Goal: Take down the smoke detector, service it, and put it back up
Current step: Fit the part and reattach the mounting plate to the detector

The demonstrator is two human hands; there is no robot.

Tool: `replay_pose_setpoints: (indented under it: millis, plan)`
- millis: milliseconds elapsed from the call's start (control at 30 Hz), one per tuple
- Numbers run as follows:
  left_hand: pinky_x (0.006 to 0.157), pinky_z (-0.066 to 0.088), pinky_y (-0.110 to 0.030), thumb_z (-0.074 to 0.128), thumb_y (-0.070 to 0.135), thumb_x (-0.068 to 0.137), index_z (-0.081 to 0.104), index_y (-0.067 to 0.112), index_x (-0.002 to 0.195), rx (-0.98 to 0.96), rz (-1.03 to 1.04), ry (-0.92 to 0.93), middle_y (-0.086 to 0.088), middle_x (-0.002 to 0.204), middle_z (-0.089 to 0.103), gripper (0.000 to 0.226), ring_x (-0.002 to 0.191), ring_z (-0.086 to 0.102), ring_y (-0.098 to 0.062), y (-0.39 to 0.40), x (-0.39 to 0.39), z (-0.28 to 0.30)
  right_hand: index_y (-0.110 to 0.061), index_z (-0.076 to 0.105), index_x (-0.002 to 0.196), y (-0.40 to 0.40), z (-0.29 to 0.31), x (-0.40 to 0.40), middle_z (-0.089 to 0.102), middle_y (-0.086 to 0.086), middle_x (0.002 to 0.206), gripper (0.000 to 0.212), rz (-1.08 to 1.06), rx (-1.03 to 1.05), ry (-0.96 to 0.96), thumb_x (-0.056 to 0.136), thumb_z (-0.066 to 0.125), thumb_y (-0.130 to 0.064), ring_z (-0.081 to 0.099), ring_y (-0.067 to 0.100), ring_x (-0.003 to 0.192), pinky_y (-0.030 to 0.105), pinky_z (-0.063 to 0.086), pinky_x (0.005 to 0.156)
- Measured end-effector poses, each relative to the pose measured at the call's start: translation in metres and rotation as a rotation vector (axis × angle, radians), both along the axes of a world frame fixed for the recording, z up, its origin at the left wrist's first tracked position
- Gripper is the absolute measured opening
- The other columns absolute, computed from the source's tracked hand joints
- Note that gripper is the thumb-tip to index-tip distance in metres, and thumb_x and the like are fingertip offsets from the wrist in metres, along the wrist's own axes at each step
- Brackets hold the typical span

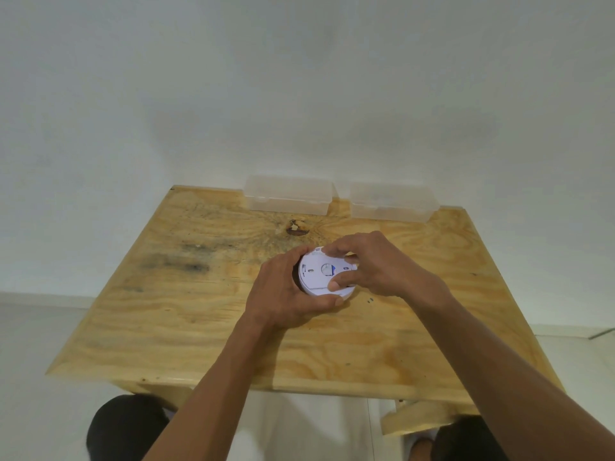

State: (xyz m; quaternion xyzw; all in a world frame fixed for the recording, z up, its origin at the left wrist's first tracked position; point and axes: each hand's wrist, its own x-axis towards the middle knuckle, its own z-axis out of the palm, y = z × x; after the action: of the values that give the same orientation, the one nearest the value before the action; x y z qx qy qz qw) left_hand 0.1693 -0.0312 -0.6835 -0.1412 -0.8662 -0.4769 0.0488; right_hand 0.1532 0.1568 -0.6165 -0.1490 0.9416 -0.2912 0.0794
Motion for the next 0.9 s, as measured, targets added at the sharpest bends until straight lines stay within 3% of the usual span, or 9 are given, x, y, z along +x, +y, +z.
replay_pose_setpoints:
  millis: [133,533,733,900]
  plan:
    - [0.077,0.058,-0.032,0.089,0.056,0.054,0.058,0.042,0.117,-0.002,-0.001,-0.003,0.021,0.103,0.071,0.072,0.092,0.067,0.002,0.0001,-0.0005,-0.0001,-0.017,0.063,0.13,-0.0016,0.0025,-0.0005,0.065,0.0,0.124,0.064,0.048,0.081,0.031,0.073,0.086,-0.033,0.059,0.019,0.109,0.037,0.05,0.089]
    - [0.078,0.058,-0.029,0.091,0.053,0.055,0.058,0.048,0.117,0.021,-0.006,0.005,0.025,0.103,0.07,0.071,0.093,0.066,0.005,0.0001,0.0022,0.0027,-0.016,0.059,0.134,-0.0067,0.01,-0.0065,0.056,0.005,0.119,0.059,0.16,0.283,0.021,0.082,0.078,-0.036,0.051,0.026,0.107,0.041,0.046,0.088]
    - [0.078,0.056,-0.023,0.091,0.053,0.054,0.058,0.046,0.12,0.015,-0.003,0.017,0.033,0.099,0.066,0.074,0.094,0.064,0.009,0.0003,0.0028,0.0028,-0.016,0.061,0.133,-0.0074,0.0096,-0.0081,0.054,0.004,0.113,0.06,0.175,0.284,0.019,0.08,0.079,-0.037,0.05,0.025,0.103,0.04,0.046,0.087]
    - [0.076,0.056,-0.024,0.091,0.054,0.055,0.058,0.047,0.117,0.01,0.002,0.024,0.028,0.1,0.068,0.071,0.092,0.065,0.007,0.0008,0.003,0.0028,-0.017,0.059,0.134,-0.0084,0.0093,-0.0072,0.052,0.0,0.11,0.061,0.169,0.281,0.034,0.08,0.079,-0.038,0.049,0.022,0.101,0.036,0.043,0.082]
